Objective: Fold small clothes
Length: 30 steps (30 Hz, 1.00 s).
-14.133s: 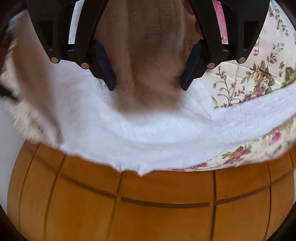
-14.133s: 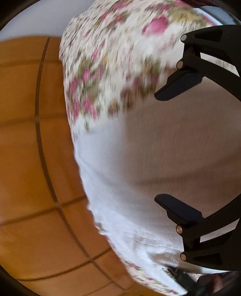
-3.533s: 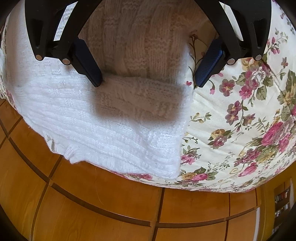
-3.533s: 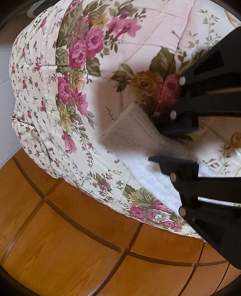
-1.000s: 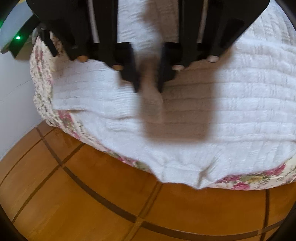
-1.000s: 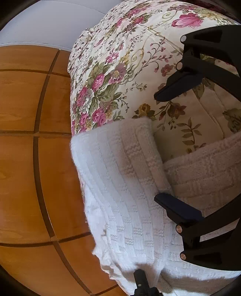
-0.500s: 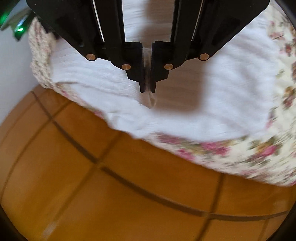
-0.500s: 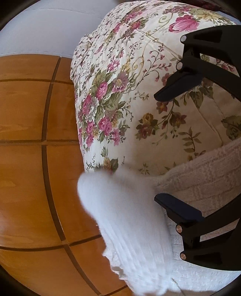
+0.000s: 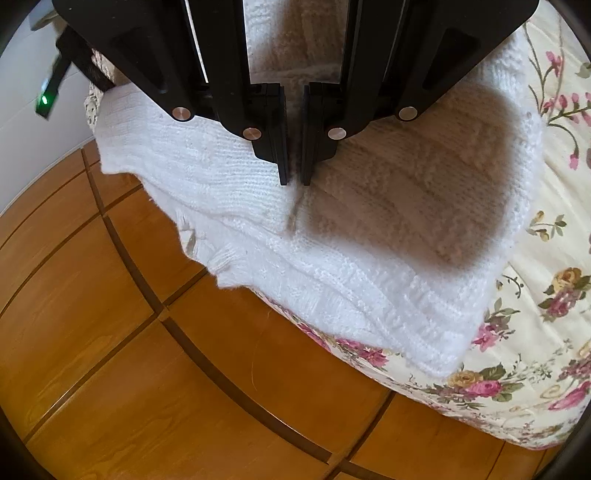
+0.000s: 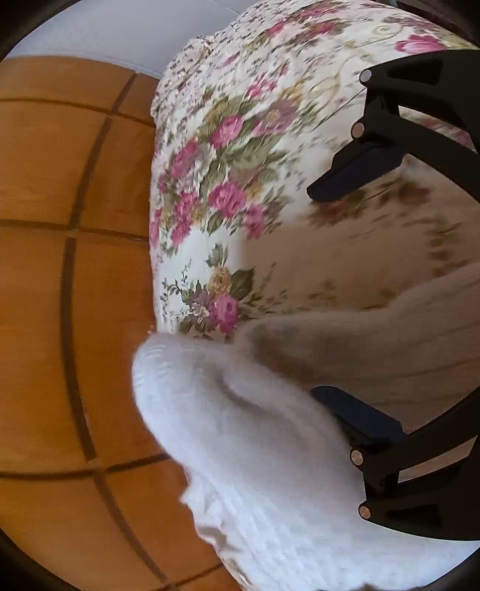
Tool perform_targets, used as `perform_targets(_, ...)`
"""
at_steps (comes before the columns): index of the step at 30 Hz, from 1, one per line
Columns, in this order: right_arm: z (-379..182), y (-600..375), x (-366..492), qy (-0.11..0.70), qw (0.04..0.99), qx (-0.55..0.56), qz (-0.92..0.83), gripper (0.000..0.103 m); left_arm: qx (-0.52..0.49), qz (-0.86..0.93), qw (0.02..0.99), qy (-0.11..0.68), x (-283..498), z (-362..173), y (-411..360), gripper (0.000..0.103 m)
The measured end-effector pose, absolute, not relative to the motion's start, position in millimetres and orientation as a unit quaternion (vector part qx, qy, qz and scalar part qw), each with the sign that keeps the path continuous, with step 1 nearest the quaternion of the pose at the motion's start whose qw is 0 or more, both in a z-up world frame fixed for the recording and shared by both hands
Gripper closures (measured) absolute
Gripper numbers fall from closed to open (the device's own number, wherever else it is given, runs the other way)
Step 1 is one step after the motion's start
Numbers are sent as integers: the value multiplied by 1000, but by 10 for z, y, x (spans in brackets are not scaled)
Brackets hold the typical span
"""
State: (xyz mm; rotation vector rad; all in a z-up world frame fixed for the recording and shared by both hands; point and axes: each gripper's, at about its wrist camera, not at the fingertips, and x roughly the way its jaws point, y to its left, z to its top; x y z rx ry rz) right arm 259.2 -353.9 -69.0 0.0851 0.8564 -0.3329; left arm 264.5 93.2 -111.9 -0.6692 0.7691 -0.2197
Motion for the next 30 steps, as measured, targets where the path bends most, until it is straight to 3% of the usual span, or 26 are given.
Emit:
perform_targets(5, -544, -3739, 2610, 369, 891, 65, -256, 4, -322, -111, 867, 365, 2644, -1118, 955, 98)
perform_targets(9, -981, -4215, 2427, 443, 821, 160, -322, 10, -313, -120, 867, 368, 2631, -1108, 942, 98)
perform_targets(13, -854, -4295, 2329, 432, 826, 177, -316, 11, -326, -131, 863, 364, 2626, -1104, 970, 97)
perform_targets(16, -735, -4272, 2155, 410, 844, 183, -293, 8, -325, -150, 864, 353, 2609, -1063, 930, 76)
perform_targets(18, -591, -4218, 2112, 380, 867, 171, -272, 8, -315, -161, 870, 344, 2582, -1021, 889, 63)
perform_targets(24, -306, -3717, 2578, 356, 915, 84, -173, 2, -312, -151, 877, 334, 2538, -1000, 898, 63)
perform_targets(30, -796, -3804, 3169, 437, 870, 21, -228, 3, -295, -144, 877, 352, 2576, -1033, 848, 63)
